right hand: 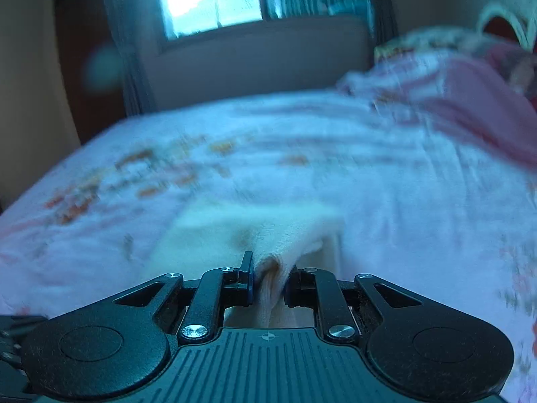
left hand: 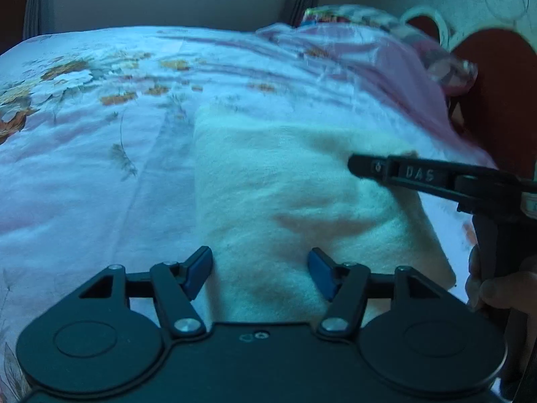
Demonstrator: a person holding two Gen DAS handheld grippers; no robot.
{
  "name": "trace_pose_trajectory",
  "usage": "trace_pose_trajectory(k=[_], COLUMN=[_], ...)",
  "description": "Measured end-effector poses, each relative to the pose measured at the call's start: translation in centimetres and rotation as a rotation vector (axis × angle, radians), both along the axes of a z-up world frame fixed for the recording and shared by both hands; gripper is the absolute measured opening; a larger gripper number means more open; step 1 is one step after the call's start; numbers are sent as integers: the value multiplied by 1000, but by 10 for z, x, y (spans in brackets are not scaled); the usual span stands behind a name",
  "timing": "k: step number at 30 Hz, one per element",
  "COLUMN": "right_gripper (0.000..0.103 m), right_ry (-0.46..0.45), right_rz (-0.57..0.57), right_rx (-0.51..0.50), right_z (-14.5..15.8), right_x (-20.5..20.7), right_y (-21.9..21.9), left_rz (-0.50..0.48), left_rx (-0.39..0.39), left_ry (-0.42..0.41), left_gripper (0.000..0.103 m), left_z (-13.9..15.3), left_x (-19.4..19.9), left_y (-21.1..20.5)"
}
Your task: Fold small clothes
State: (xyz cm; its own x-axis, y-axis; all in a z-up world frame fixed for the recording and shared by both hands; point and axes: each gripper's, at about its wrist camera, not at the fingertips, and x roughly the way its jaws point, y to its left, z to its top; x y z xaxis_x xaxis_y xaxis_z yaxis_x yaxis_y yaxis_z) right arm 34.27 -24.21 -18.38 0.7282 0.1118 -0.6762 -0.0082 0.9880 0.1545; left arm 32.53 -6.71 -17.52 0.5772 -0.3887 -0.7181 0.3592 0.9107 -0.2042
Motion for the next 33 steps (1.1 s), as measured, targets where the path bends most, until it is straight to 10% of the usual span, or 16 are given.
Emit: trace_pose_trajectory(k=[2, 8, 17, 20, 24, 33], right_gripper=[16, 49, 46, 16, 9, 8], right_ry=[144, 139, 191, 189, 119, 118], right_rz=[-30, -91, -73, -85, -70, -57], right_rx=[125, 409, 342, 335, 233, 109], right_z=[-24, -14, -8, -10, 5, 1], right_x=[3, -36, -86, -88, -99, -108], right_y=[-18, -51, -32, -27, -24, -18], left_rz=[-1, -6, 2, 5, -2, 12], left_rx=[14, -31, -18, -16, -28, -21], left_ry=[65, 118, 107, 113, 109, 90], left_gripper=[67, 69, 69, 69, 69, 67], left_z=[-10, -11, -13, -11, -10, -5], left_x=[2, -1, -10, -11, -15, -18], left_y=[1, 19, 16, 14, 13, 16])
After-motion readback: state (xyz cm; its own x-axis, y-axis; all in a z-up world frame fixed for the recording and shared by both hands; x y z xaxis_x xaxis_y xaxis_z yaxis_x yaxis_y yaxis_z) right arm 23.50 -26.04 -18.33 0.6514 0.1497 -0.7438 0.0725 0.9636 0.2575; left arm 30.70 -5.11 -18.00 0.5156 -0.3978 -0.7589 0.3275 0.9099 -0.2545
